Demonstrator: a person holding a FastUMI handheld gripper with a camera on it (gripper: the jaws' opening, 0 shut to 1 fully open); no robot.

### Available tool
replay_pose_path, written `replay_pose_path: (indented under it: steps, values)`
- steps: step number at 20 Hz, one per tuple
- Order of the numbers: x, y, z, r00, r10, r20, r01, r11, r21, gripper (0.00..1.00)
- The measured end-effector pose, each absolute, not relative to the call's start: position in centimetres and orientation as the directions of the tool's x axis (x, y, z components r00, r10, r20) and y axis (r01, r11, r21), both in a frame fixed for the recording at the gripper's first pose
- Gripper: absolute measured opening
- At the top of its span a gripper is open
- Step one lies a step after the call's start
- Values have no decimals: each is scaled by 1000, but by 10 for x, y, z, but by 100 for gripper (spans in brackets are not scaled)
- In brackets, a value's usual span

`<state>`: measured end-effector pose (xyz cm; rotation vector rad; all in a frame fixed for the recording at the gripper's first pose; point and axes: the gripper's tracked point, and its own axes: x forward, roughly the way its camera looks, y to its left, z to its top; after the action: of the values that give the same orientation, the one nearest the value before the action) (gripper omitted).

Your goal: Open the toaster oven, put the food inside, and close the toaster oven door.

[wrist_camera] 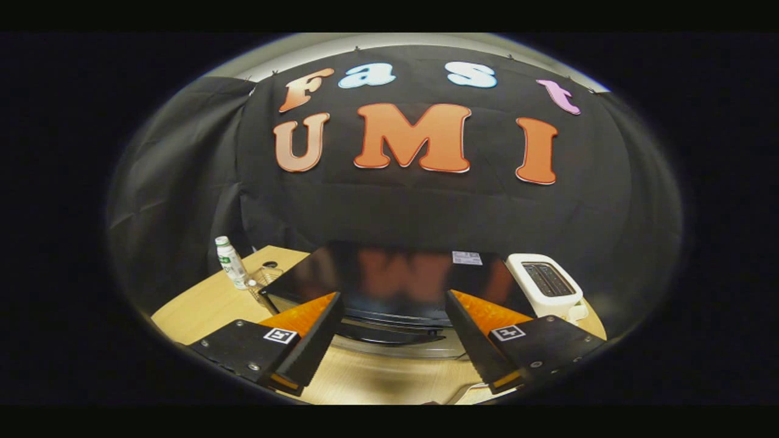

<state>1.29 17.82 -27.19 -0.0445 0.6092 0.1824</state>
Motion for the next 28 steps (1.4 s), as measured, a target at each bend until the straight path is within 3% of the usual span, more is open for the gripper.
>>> replay_pose_path:
  steps: [9,16,28]
  values:
    - [2,180,-301,777,135,-615,-98,991,94,99]
    - [-30,184,-293,766,171,-620,-142,985,96,92]
    - [-131,199,-334,559,313,-768,-257,946,199,91]
